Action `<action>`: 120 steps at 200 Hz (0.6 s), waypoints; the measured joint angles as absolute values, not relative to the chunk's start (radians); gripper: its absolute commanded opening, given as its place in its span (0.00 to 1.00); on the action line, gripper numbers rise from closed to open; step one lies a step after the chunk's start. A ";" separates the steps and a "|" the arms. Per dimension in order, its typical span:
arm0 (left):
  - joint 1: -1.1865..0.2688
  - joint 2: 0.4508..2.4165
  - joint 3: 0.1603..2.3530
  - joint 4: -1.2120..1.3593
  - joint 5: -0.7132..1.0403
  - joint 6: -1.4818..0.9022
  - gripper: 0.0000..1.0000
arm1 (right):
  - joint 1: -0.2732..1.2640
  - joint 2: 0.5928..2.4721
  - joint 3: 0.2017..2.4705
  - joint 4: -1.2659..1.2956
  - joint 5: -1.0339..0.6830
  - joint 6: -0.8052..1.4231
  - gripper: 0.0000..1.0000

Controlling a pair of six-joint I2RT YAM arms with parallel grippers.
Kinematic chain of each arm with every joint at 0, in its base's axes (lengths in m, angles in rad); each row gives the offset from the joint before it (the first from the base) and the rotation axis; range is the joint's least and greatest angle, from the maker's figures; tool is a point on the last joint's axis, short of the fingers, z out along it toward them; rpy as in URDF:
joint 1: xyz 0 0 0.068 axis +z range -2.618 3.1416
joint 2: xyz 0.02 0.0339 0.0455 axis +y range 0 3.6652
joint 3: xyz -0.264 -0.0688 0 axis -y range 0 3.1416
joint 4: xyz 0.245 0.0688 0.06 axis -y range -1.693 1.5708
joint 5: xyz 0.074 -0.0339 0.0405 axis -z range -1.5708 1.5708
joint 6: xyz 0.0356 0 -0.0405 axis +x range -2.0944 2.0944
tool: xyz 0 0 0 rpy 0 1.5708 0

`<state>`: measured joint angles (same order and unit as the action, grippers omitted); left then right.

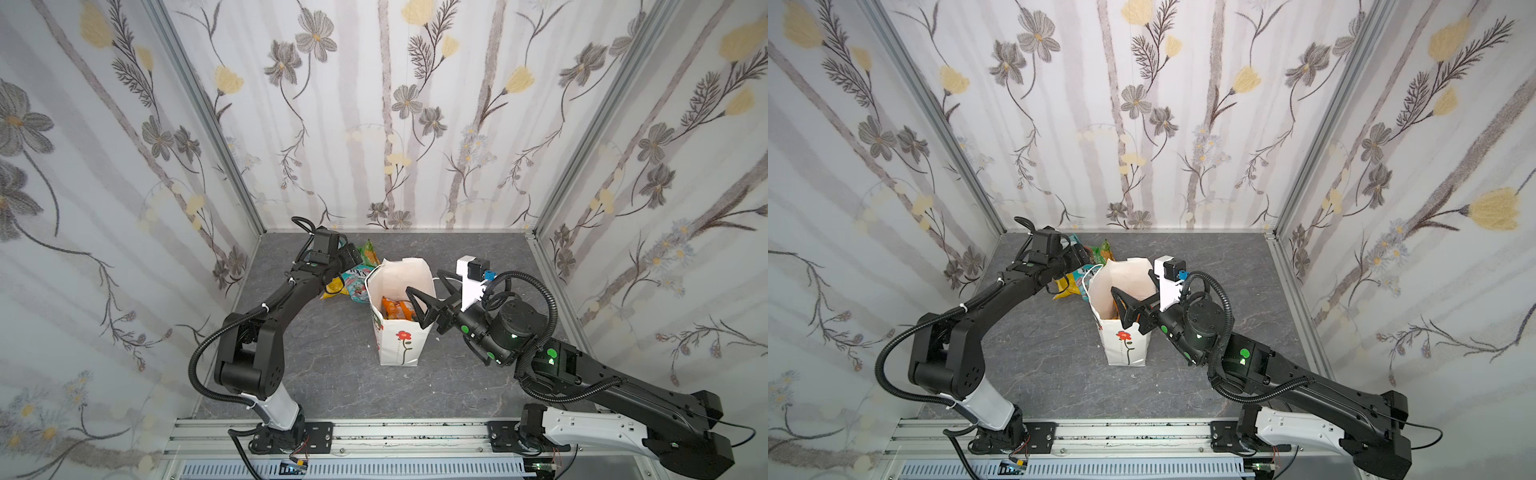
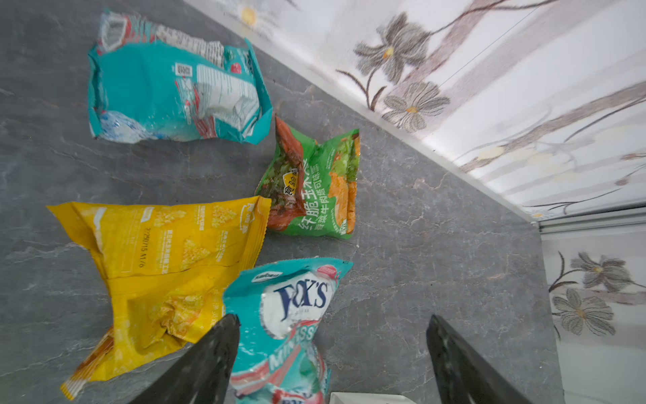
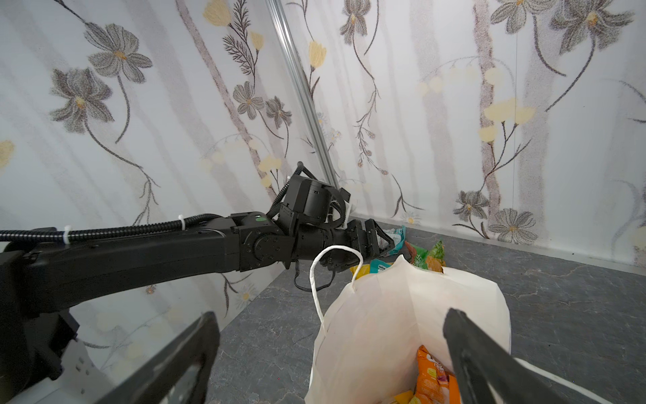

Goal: Take the snacks out of the paper bag
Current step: 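Lower the Fox's packet beside the yellow packet and open the left gripper, then reach the right gripper into the bag while the left gripper returns beside it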

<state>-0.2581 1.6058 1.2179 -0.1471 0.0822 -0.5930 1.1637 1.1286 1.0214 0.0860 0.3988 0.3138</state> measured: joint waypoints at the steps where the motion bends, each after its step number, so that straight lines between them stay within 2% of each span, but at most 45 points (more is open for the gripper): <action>1: -0.258 1.603 1.217 -0.147 0.082 -0.593 0.86 | 1.164 1.129 1.022 0.086 0.399 0.314 0.99; 79: -0.274 1.130 1.141 -0.216 0.140 -0.547 0.88 | 1.108 1.246 1.168 -0.065 0.343 0.383 0.99; 120: -0.355 0.973 1.235 -0.364 0.181 -0.438 0.89 | 1.018 1.338 1.259 -0.192 0.265 0.448 0.92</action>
